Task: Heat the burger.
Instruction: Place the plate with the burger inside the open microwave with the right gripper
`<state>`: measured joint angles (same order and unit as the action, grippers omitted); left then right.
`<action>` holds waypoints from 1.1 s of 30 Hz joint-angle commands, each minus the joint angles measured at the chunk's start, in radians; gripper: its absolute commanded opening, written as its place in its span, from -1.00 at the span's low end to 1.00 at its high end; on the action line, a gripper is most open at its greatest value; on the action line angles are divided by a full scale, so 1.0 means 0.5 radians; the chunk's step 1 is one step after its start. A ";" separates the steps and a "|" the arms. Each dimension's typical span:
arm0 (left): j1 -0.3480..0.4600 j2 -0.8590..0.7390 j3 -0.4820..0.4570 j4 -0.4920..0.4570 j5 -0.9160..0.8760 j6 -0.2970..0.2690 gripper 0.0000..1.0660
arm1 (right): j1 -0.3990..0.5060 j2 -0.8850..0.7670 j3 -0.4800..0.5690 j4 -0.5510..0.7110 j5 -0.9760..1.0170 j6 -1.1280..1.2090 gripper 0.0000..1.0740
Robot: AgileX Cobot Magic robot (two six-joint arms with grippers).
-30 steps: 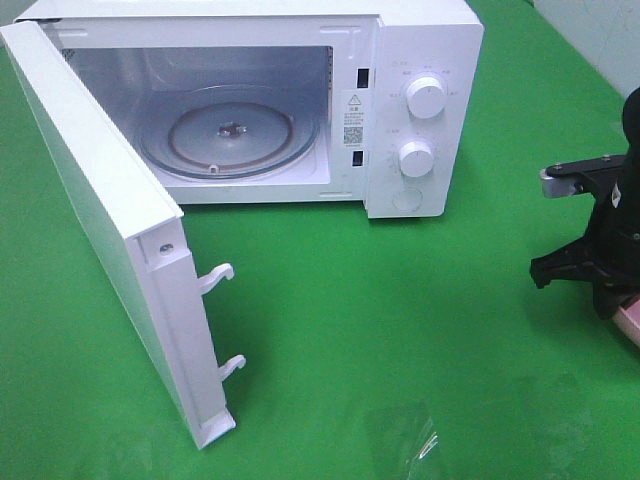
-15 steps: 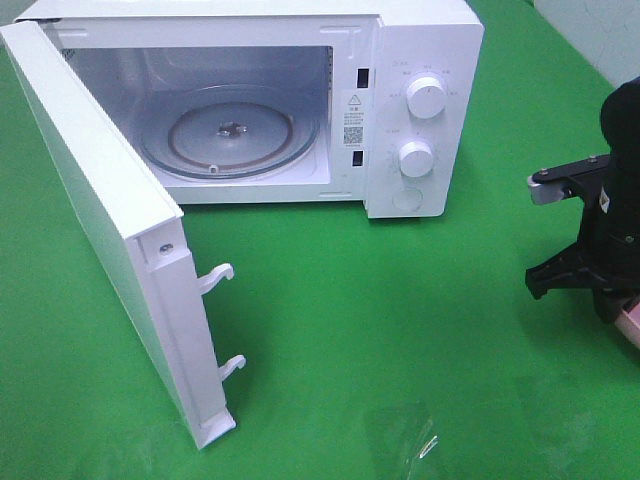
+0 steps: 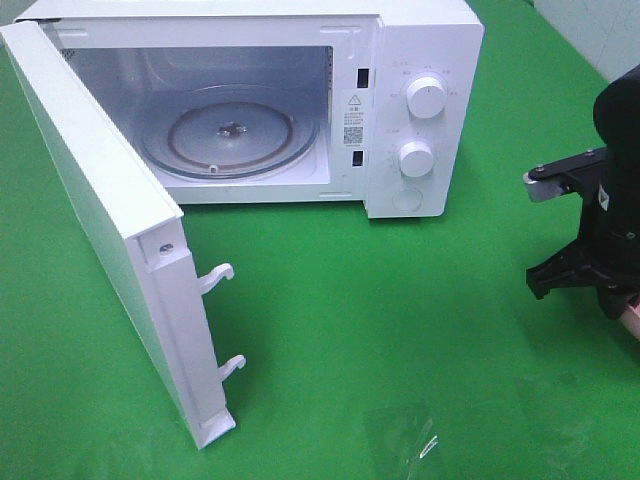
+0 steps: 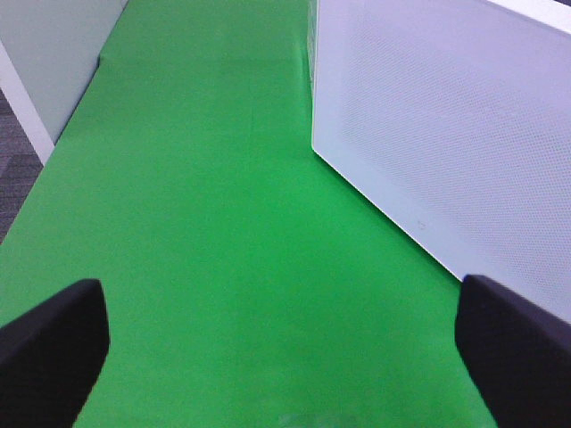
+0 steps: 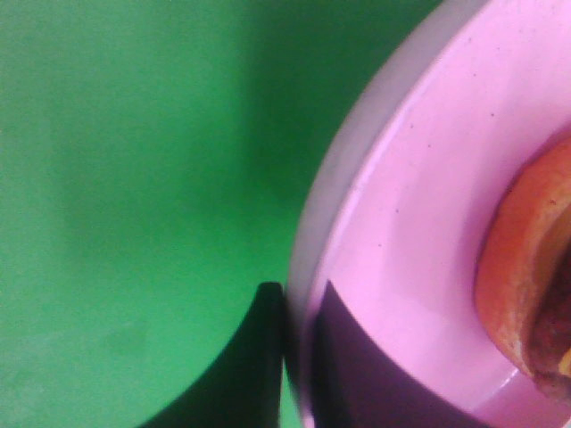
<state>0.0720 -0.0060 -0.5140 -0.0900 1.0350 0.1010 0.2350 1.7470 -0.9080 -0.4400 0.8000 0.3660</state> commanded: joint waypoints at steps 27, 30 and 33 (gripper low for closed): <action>-0.004 -0.036 0.000 -0.008 -0.012 -0.006 0.88 | 0.208 -0.316 0.036 -0.366 0.338 0.162 -1.00; -0.004 -0.036 0.000 -0.008 -0.012 -0.006 0.88 | 0.232 -0.324 0.062 -0.390 0.342 0.190 -1.00; -0.004 -0.036 0.000 -0.008 -0.012 -0.006 0.88 | 0.280 -0.326 0.110 -0.402 0.350 0.194 -1.00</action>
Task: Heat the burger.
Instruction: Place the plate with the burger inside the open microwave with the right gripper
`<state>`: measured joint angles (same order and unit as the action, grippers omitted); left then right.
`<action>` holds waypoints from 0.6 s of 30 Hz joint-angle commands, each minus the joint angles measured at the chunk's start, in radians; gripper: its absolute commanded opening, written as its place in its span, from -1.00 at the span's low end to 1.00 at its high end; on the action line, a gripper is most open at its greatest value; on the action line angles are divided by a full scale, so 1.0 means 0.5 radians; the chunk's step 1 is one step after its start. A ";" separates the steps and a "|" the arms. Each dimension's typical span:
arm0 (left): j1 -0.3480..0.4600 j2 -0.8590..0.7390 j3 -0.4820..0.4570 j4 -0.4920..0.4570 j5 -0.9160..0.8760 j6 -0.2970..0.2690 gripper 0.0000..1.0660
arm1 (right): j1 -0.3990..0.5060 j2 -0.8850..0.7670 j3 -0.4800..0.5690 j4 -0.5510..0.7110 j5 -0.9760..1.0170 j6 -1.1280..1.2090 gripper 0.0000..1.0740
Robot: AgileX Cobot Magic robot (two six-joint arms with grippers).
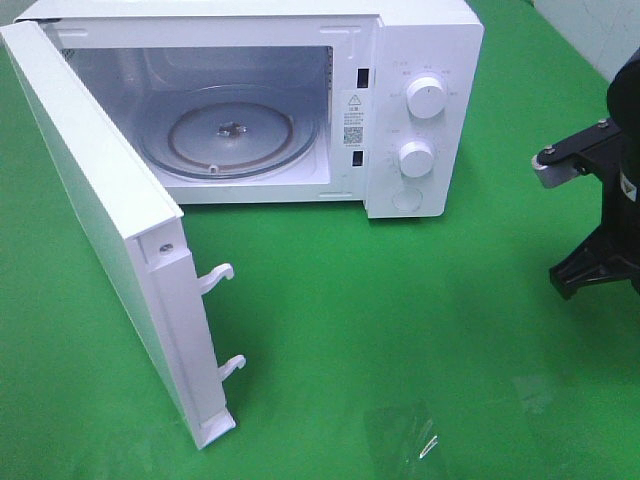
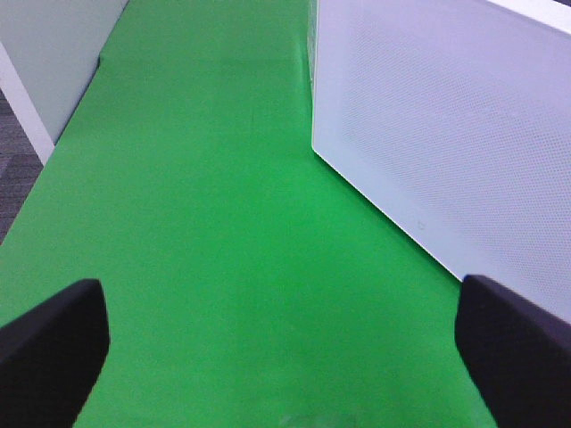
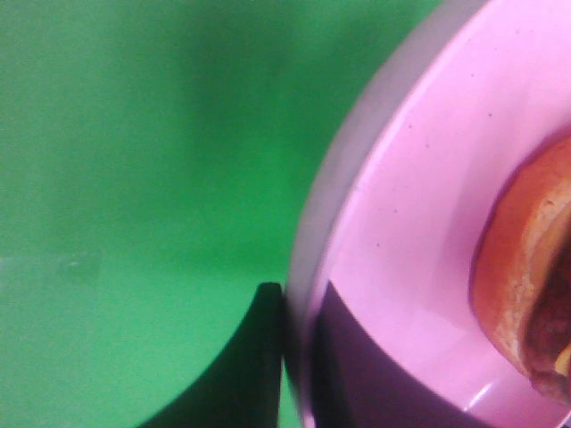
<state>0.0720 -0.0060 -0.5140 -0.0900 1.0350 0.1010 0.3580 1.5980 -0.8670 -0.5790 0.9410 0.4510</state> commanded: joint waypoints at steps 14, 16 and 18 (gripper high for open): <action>-0.004 -0.036 0.000 -0.008 -0.012 -0.006 0.88 | 0.218 -0.028 0.050 -0.162 0.204 0.032 -1.00; -0.004 -0.036 0.000 -0.008 -0.012 -0.006 0.88 | 0.252 -0.028 0.050 -0.162 0.222 0.026 -1.00; -0.004 -0.036 0.000 -0.008 -0.012 -0.006 0.88 | 0.268 -0.028 0.050 -0.162 0.226 0.022 -1.00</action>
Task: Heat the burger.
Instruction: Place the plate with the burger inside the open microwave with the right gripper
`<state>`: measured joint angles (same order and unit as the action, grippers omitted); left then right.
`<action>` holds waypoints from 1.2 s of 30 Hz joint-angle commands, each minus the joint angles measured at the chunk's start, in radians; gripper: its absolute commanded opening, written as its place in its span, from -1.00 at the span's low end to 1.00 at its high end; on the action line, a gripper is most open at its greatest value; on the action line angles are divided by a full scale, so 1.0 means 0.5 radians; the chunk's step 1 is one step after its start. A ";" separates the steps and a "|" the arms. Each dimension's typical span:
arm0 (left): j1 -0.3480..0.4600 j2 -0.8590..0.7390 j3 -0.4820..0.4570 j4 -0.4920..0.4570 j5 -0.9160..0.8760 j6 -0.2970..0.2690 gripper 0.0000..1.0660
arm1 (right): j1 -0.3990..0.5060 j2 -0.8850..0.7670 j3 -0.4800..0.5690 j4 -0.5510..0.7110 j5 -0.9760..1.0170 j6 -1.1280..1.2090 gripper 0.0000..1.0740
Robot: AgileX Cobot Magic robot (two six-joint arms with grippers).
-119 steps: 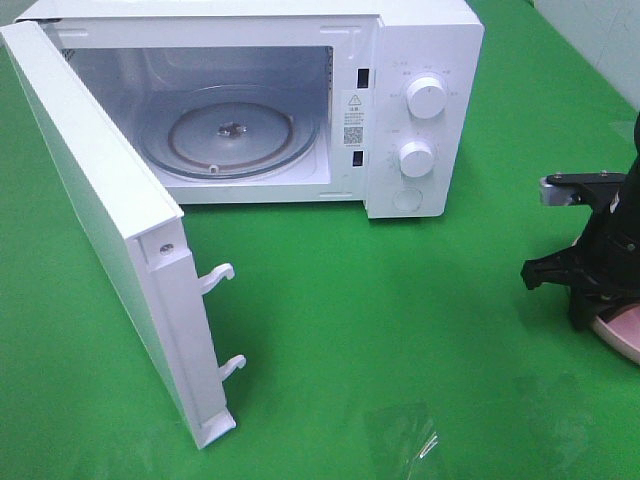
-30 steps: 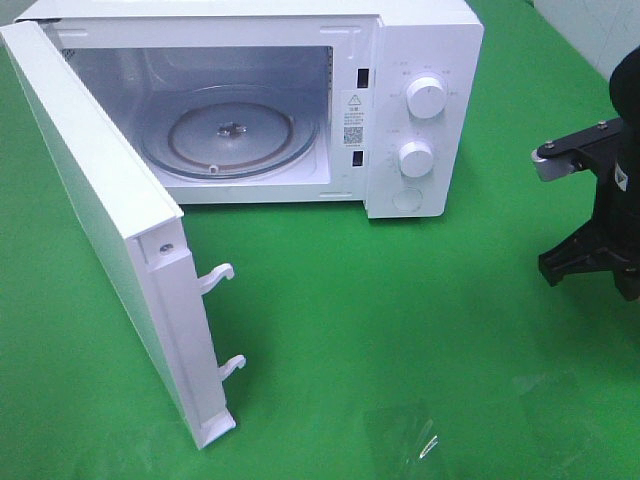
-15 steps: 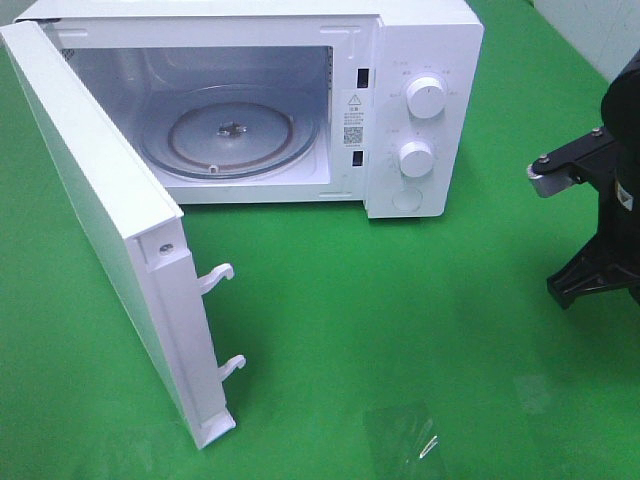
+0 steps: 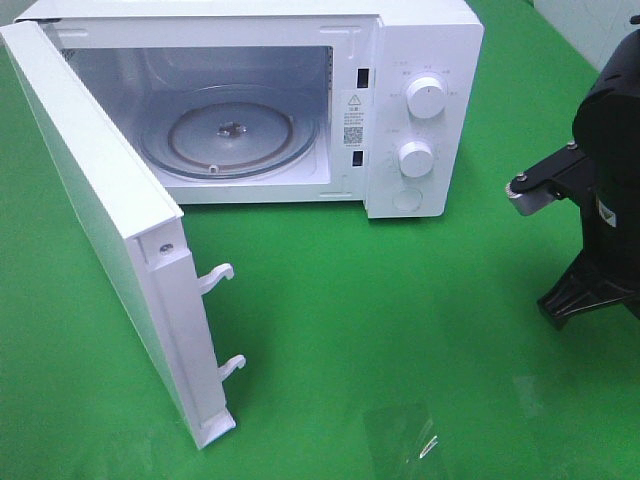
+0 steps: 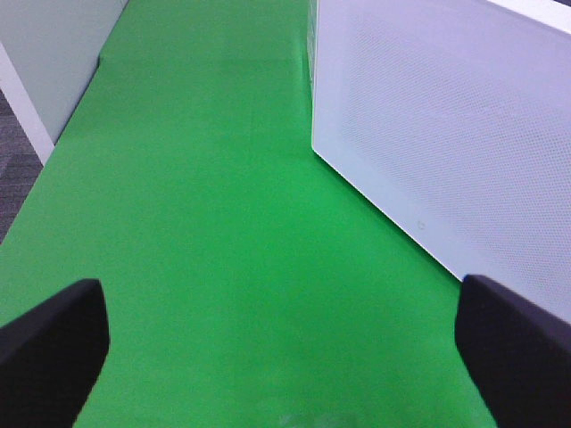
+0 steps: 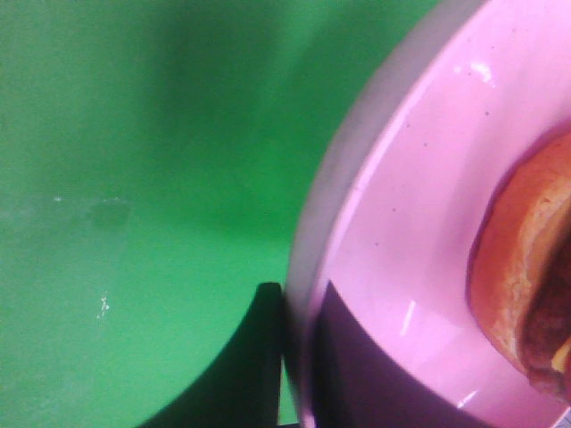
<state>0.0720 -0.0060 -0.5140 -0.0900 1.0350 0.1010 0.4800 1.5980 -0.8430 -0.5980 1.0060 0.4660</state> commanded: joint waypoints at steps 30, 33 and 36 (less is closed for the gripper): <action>-0.004 -0.036 0.000 -0.008 -0.012 -0.006 0.88 | 0.298 -0.532 0.420 -0.174 0.066 -0.092 -1.00; -0.004 -0.036 0.000 -0.008 -0.012 -0.006 0.88 | 0.298 -0.584 0.450 -0.172 0.068 -0.124 -1.00; -0.004 -0.036 0.000 -0.008 -0.012 -0.006 0.88 | 0.310 -0.670 0.504 -0.168 0.068 -0.164 -1.00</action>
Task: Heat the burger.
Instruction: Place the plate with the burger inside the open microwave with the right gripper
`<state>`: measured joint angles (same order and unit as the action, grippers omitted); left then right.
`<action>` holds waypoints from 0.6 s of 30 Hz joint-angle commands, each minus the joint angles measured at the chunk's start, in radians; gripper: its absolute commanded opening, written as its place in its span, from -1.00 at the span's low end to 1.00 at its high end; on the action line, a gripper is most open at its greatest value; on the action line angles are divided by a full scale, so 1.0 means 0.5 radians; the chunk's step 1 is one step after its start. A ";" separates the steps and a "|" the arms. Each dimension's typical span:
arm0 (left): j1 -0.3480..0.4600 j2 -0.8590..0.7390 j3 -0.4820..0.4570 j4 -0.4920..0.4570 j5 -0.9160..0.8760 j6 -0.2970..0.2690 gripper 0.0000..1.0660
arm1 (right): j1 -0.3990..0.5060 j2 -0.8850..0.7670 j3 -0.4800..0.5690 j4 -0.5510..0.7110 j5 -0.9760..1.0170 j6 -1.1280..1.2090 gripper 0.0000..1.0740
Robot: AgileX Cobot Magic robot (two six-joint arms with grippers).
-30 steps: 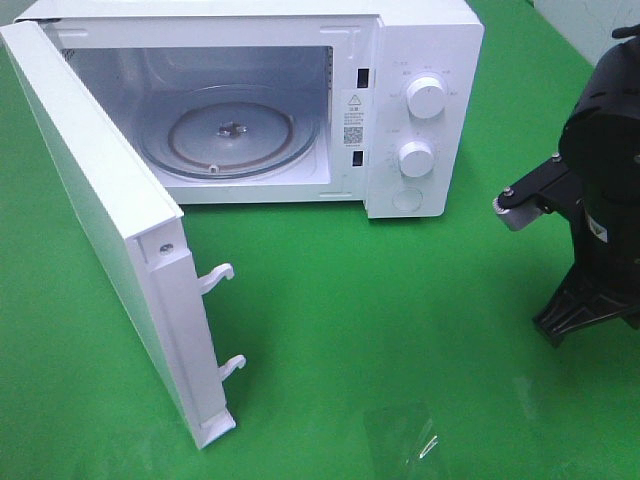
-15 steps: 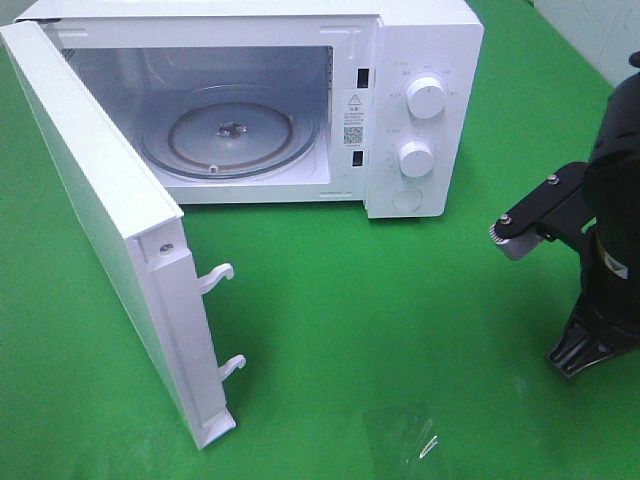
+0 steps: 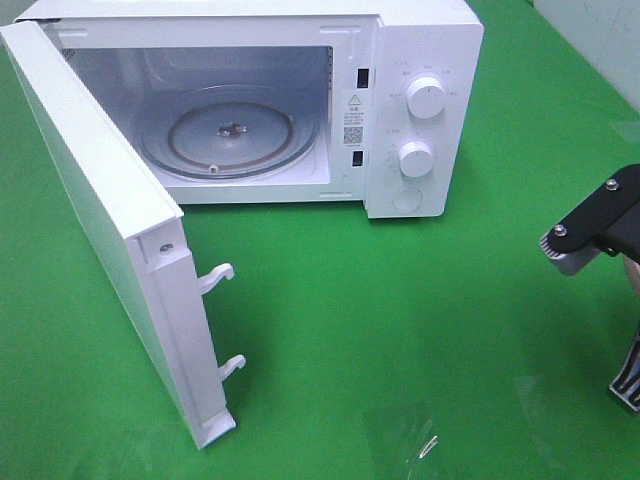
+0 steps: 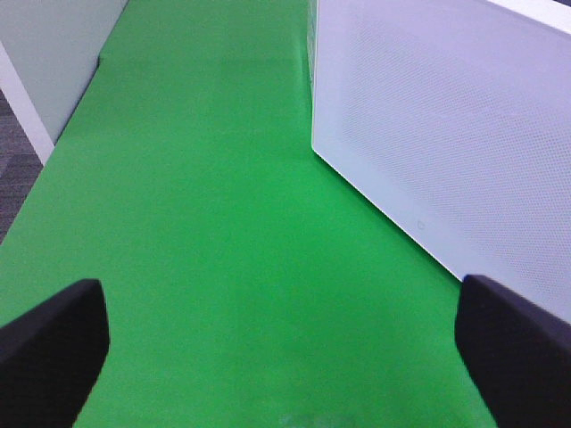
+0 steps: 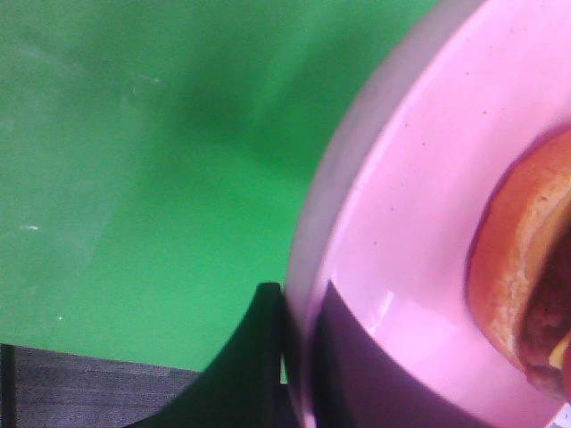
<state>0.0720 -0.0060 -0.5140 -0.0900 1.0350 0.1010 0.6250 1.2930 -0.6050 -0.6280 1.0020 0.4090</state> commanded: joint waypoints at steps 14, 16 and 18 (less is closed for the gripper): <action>-0.004 -0.036 0.000 -0.008 -0.012 -0.006 0.88 | 0.258 -0.140 0.110 -0.116 0.138 -0.080 -1.00; -0.004 -0.036 0.000 -0.008 -0.012 -0.006 0.88 | 0.272 -0.140 0.110 -0.120 0.144 -0.086 -1.00; -0.004 -0.036 0.000 -0.008 -0.012 -0.006 0.88 | 0.292 -0.140 0.118 -0.126 0.144 -0.110 -1.00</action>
<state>0.0720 -0.0060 -0.5140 -0.0900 1.0350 0.1010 0.7640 1.2290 -0.5540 -0.6280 1.0370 0.3760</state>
